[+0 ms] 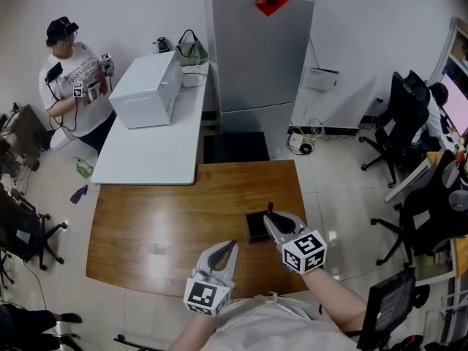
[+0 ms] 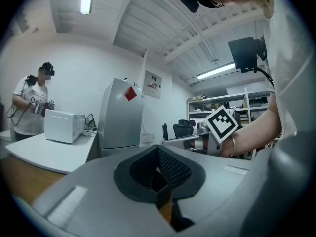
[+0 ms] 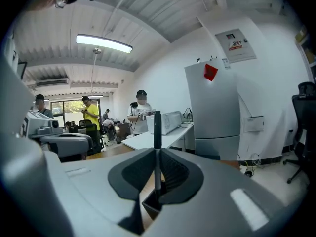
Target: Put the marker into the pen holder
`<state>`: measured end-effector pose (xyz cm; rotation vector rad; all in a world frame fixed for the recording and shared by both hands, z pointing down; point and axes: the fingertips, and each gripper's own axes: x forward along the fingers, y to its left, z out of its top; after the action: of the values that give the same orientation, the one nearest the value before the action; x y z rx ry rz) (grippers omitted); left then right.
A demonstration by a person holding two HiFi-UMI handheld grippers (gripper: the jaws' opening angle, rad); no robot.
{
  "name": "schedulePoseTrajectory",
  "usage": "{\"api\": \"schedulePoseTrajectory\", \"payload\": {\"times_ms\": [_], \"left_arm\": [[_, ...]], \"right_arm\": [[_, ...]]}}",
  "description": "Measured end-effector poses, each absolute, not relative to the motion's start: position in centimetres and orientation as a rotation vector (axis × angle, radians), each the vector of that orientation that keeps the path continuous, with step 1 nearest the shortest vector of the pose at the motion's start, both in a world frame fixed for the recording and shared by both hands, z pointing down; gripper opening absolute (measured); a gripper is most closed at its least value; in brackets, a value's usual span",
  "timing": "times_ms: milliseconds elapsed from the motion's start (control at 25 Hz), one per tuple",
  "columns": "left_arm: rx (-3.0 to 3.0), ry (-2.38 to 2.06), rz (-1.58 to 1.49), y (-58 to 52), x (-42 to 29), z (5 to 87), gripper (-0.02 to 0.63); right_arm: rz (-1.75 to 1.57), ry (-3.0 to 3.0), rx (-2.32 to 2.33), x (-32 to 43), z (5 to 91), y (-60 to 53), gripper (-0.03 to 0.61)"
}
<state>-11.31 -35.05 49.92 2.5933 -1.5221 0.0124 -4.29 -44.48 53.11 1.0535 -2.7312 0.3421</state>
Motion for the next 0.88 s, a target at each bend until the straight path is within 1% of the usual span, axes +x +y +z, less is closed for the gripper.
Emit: {"api": "schedulePoseTrajectory", "payload": {"times_ms": [160, 360, 720, 760, 880], "left_arm": [[2.595, -1.522, 0.025, -35.5, -11.5, 50.1, 0.012], [2.601, -1.487, 0.008, -35.8, -10.9, 49.9, 0.012], [2.567, -1.481, -0.017, -36.2, -11.2, 50.2, 0.012], [2.564, -1.485, -0.017, -36.3, -11.3, 50.2, 0.014], [2.557, -1.491, -0.016, -36.5, -11.5, 50.4, 0.012]], "right_arm": [[0.429, -2.7, 1.116, -4.5, 55.6, -46.1, 0.037], [0.374, -2.644, 1.146, -4.9, 58.5, -46.2, 0.037], [0.476, -2.566, 1.13, -4.0, 62.5, -46.3, 0.029], [0.477, -2.566, 1.125, -4.1, 62.6, -46.2, 0.035], [0.464, -2.576, 1.112, -4.5, 62.1, -46.3, 0.139]]}}
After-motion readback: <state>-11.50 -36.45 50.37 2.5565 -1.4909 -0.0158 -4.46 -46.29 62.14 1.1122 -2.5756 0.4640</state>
